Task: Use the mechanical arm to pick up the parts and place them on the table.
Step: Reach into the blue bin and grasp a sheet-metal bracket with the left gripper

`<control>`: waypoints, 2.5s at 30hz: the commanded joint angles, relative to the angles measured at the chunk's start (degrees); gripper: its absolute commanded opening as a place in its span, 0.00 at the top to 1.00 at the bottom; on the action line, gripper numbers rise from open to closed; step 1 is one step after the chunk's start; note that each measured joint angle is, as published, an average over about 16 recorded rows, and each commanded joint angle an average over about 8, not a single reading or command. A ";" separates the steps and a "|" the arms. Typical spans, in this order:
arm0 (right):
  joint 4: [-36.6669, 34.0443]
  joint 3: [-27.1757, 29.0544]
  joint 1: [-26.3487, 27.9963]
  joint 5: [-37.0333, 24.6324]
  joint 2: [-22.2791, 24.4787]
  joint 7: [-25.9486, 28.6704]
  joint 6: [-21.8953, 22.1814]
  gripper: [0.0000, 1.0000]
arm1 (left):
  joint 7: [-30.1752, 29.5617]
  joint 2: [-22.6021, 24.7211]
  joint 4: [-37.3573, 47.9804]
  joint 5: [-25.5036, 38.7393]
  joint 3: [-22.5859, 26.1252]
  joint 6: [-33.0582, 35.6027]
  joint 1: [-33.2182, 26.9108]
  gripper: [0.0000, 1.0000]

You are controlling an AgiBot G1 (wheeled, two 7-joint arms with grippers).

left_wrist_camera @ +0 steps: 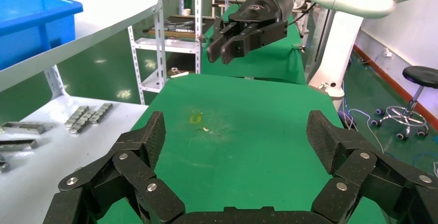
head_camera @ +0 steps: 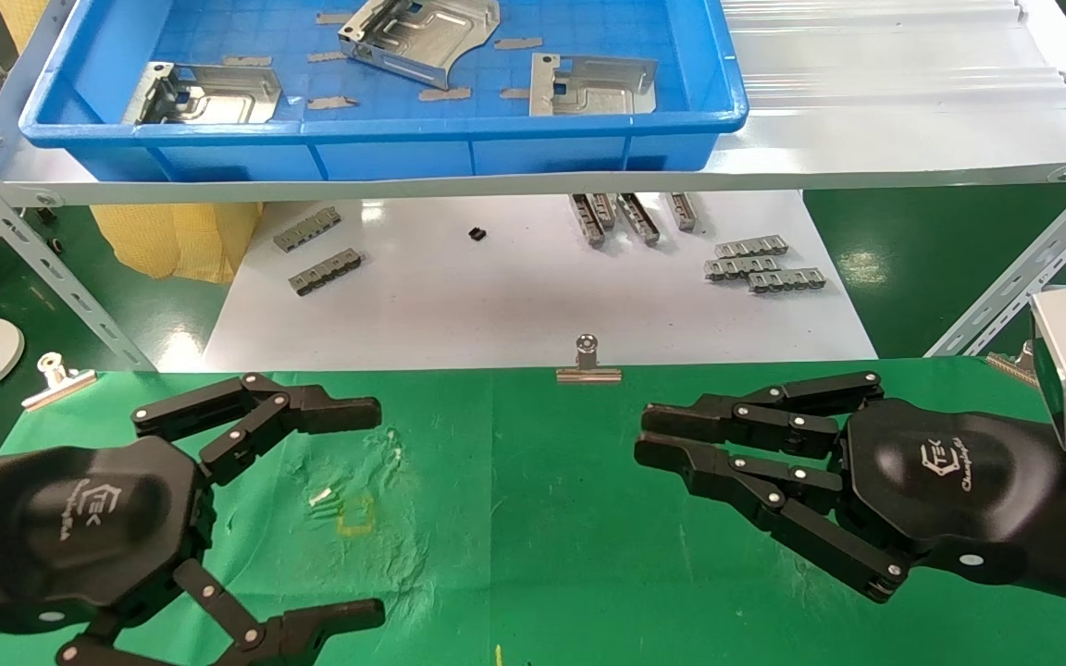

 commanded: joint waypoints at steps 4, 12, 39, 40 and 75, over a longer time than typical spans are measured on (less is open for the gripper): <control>0.00 0.00 0.00 0.00 0.00 0.00 0.00 1.00 | 0.00 0.00 0.00 0.00 0.00 0.00 0.00 0.00; 0.00 0.00 0.00 0.00 0.00 0.00 0.00 1.00 | -0.28 0.09 -0.21 0.36 0.11 -0.09 -0.84 0.00; 0.00 0.00 0.00 0.00 0.00 0.00 0.00 1.00 | 7.50 30.19 55.61 32.39 12.00 -24.97 -50.03 0.00; 0.00 0.00 0.00 0.00 0.00 0.00 0.00 1.00 | 8.07 31.38 57.48 32.96 12.23 -26.68 -50.89 0.00; 0.00 0.00 0.00 0.00 0.00 0.00 0.00 0.00 | 4.04 41.52 73.13 38.27 15.29 -42.78 -56.42 1.00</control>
